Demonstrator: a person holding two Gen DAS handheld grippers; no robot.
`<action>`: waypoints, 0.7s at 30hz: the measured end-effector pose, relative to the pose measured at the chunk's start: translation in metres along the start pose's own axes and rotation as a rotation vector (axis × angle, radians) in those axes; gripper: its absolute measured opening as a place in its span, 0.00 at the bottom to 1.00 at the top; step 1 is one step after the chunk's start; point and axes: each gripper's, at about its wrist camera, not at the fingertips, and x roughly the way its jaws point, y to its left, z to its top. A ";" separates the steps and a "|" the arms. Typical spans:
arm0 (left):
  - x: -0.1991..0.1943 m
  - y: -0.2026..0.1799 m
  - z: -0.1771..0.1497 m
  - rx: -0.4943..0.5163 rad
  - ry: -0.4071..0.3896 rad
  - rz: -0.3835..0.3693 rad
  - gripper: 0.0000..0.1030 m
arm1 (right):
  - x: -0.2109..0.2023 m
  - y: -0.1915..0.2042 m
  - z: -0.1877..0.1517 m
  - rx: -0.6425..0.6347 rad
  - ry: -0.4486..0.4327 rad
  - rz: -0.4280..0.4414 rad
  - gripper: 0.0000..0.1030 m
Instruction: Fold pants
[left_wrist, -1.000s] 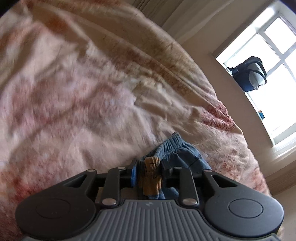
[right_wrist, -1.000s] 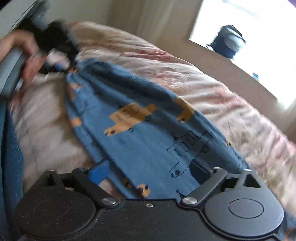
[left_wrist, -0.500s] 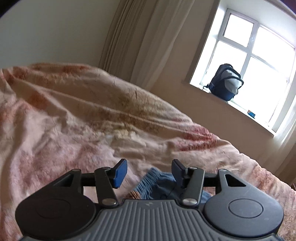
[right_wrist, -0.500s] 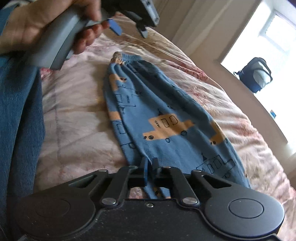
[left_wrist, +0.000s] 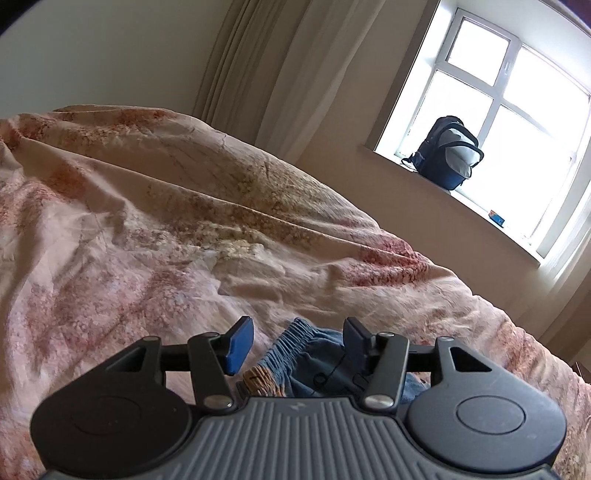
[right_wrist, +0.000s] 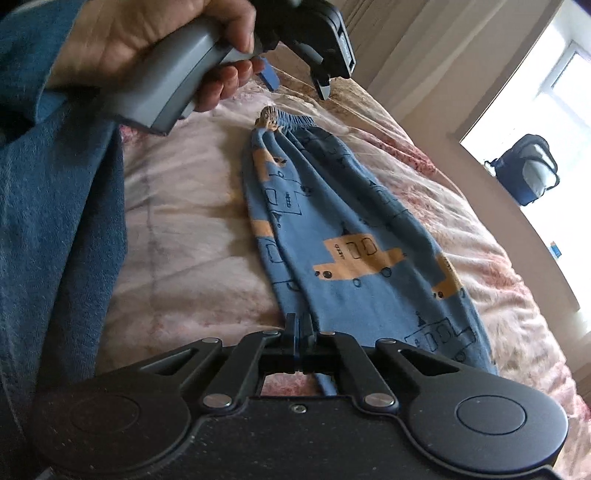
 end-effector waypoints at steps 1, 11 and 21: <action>0.000 -0.001 0.000 0.003 0.004 -0.005 0.59 | 0.000 -0.002 0.001 0.007 -0.006 -0.007 0.00; 0.007 -0.046 -0.021 0.285 0.098 -0.127 0.90 | 0.014 -0.007 0.004 0.001 -0.001 -0.053 0.35; 0.017 -0.034 -0.019 0.187 0.184 -0.146 0.91 | 0.014 -0.008 0.005 0.012 -0.016 -0.025 0.00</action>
